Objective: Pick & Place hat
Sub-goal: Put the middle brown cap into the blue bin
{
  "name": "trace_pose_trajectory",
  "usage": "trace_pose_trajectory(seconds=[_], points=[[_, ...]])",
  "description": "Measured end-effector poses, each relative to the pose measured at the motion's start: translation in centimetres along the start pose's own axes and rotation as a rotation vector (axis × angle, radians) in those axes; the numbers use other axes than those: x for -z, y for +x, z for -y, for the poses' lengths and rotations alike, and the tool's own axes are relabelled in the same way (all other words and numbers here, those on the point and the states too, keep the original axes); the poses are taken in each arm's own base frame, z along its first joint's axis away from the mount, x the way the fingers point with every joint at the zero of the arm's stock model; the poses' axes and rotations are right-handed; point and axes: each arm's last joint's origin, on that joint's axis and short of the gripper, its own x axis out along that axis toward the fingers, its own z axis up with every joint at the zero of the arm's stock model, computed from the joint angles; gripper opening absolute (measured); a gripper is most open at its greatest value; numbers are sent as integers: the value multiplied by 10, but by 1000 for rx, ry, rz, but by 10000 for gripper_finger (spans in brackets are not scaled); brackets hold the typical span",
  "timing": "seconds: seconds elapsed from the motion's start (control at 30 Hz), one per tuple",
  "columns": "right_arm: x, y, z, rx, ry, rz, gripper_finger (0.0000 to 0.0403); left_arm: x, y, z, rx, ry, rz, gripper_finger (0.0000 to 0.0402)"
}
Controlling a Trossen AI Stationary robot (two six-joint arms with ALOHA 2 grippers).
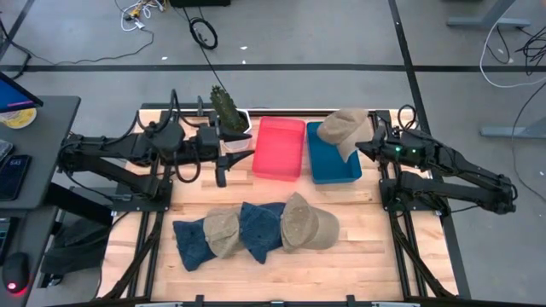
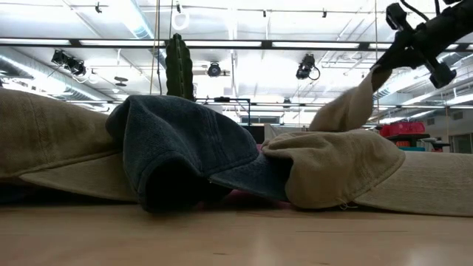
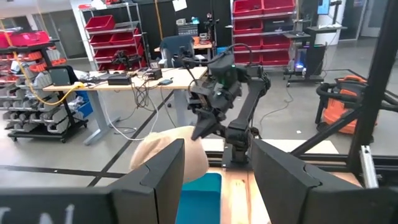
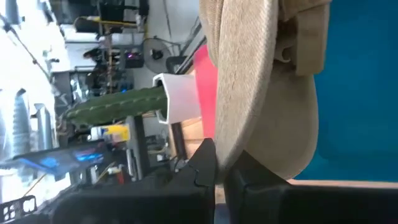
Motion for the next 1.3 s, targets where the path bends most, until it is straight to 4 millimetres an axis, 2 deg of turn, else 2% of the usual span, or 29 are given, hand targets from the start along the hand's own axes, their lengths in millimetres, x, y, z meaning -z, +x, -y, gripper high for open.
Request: trace_pose_trajectory(seconds=[0.23, 0.4, 0.57, 0.9, 1.13, 1.3], points=[[1, 3, -3, -71, 44, 53, 6, 0, 1, -2, -10, 0, -1, 188], [10, 23, 11, -179, 116, 14, 6, 0, 1, -2, -10, 0, -1, 188], [16, 35, 24, -274, 192, 73, 6, 0, 1, -2, -9, 0, -1, 188], [31, 32, 33, -282, 273, 90, 6, 0, 1, -2, -10, 0, -1, 188], [37, 31, 47, -200, 296, 137, 6, 0, 1, -2, -10, 1, -2, 188], [40, 33, 44, -221, 312, 150, 6, 0, 1, -2, -10, 1, -2, 188]])
